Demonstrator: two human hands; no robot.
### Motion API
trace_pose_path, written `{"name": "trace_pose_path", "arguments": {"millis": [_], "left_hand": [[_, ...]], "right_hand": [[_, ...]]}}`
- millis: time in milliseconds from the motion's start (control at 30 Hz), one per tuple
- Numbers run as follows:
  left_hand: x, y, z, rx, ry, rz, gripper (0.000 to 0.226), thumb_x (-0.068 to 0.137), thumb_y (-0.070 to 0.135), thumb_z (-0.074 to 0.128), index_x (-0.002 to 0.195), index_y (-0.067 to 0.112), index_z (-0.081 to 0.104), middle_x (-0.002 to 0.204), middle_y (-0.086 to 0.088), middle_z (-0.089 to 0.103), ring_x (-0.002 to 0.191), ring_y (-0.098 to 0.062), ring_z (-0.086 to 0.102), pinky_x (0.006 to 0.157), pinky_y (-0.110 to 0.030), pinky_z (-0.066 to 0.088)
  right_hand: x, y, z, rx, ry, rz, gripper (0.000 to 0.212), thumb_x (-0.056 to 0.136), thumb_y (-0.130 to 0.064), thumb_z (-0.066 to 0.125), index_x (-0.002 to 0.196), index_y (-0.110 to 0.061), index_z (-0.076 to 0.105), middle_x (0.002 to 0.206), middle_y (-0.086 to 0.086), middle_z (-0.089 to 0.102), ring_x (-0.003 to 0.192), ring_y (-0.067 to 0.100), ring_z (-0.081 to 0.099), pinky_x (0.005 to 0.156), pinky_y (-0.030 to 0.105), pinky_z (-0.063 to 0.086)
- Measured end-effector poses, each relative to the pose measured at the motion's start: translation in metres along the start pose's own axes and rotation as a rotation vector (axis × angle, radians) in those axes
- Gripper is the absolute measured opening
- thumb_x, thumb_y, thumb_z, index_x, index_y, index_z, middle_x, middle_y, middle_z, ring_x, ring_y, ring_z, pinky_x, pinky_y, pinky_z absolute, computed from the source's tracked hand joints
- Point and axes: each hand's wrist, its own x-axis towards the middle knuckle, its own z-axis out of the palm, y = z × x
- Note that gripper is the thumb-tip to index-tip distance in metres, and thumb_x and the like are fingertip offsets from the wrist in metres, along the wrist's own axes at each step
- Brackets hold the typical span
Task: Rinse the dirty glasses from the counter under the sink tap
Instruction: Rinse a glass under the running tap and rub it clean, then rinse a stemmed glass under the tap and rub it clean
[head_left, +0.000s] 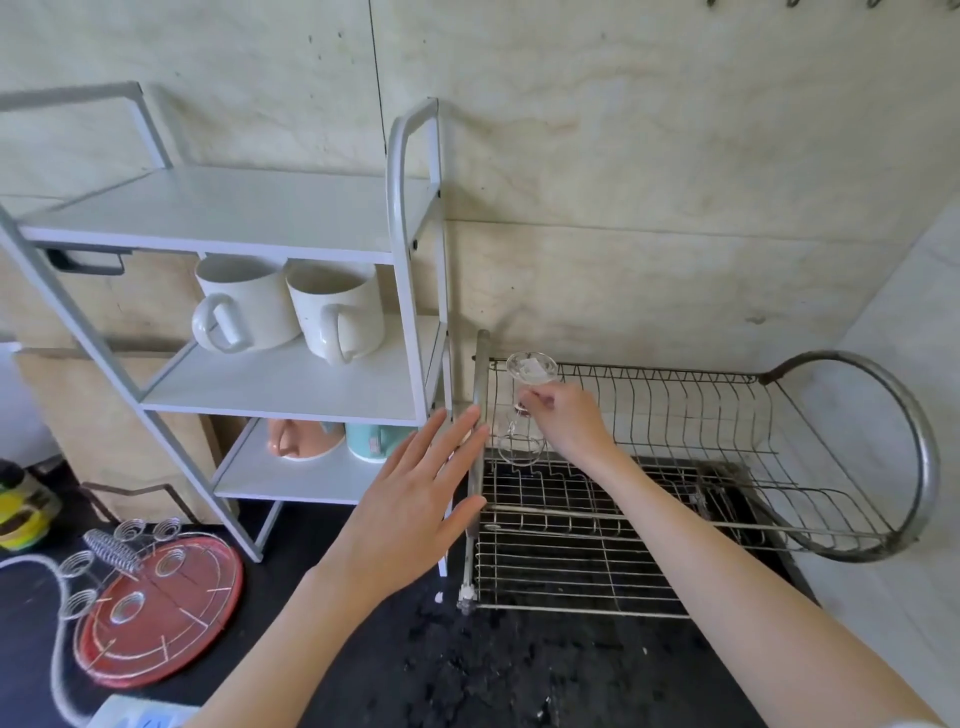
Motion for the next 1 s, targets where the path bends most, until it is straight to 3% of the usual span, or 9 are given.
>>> {"name": "trace_pose_path", "arguments": {"millis": [233,367,433,500,600,767,867,1000], "left_hand": [[-0.001,0.003,-0.006,0.008,-0.057,-0.012,0.062,0.091,0.049,0.028,0.146,0.021,0.021,0.153,0.003,0.023,0.139,-0.023,0.022,0.105,-0.041,0.021],[-0.001,0.002,-0.007,-0.057,-0.11,-0.04,0.068,0.083,0.059,0.008,0.145,0.033,-0.006,0.153,0.014,-0.01,0.14,-0.013,-0.01,0.111,-0.029,-0.001],[-0.002,0.004,-0.01,-0.044,-0.129,-0.037,0.069,0.08,0.061,0.002,0.141,0.034,-0.014,0.151,0.016,-0.018,0.138,-0.01,-0.016,0.11,-0.027,-0.005],[-0.004,0.008,-0.015,-0.029,-0.154,-0.045,0.063,0.088,0.059,0.009,0.139,0.034,-0.017,0.149,0.016,-0.021,0.139,-0.009,-0.017,0.113,-0.028,-0.004],[-0.018,0.016,-0.022,-0.126,-0.121,-0.102,0.061,0.097,0.047,0.03,0.145,0.032,-0.006,0.151,0.016,-0.014,0.142,-0.008,-0.009,0.118,-0.033,0.003],[-0.101,0.022,-0.02,-0.266,-0.043,-0.226,0.067,0.085,0.06,0.013,0.146,0.033,0.013,0.152,0.016,0.003,0.141,-0.005,0.001,0.116,-0.029,0.006],[-0.173,0.017,-0.022,-0.277,-0.028,-0.317,0.065,0.087,0.057,0.022,0.144,0.028,0.029,0.152,0.011,0.016,0.141,-0.01,0.012,0.115,-0.032,0.015],[-0.274,0.003,-0.045,-0.183,-0.002,-0.42,0.057,0.089,0.048,0.035,0.139,0.02,0.041,0.146,-0.001,0.04,0.136,-0.024,0.034,0.107,-0.041,0.029]], "right_hand": [[-0.007,0.005,-0.004,0.063,-0.059,0.056,0.041,0.093,-0.037,0.054,0.129,-0.018,0.055,0.124,0.001,0.061,0.111,0.015,0.057,0.097,0.034,0.045],[-0.025,0.007,-0.011,-0.016,-0.099,0.062,0.051,0.094,-0.039,0.05,0.139,-0.014,0.042,0.135,0.003,0.052,0.123,0.018,0.049,0.102,0.033,0.039],[-0.04,0.006,-0.015,-0.101,-0.117,0.043,0.054,0.095,-0.039,0.048,0.142,-0.014,0.037,0.141,0.004,0.046,0.129,0.019,0.044,0.105,0.033,0.035],[-0.058,0.001,-0.02,-0.173,-0.125,0.026,0.055,0.095,-0.04,0.047,0.143,-0.015,0.035,0.145,0.004,0.042,0.132,0.019,0.04,0.107,0.033,0.033],[-0.094,-0.014,-0.023,-0.214,-0.099,-0.014,0.053,0.096,-0.039,0.046,0.143,-0.016,0.035,0.146,0.002,0.038,0.133,0.017,0.037,0.107,0.029,0.03],[-0.171,-0.05,-0.004,-0.285,-0.011,-0.185,0.054,0.098,-0.041,0.04,0.146,-0.021,0.028,0.152,-0.006,0.027,0.14,0.008,0.022,0.107,0.015,0.009],[-0.215,-0.078,0.027,-0.367,-0.103,-0.324,0.057,0.098,-0.044,0.037,0.148,-0.022,0.023,0.156,-0.005,0.019,0.143,0.01,0.016,0.112,0.018,0.005],[-0.27,-0.117,0.086,-0.379,-0.232,-0.441,0.06,0.096,-0.051,0.035,0.147,-0.021,0.027,0.155,-0.001,0.023,0.142,0.015,0.021,0.116,0.029,0.011]]}}
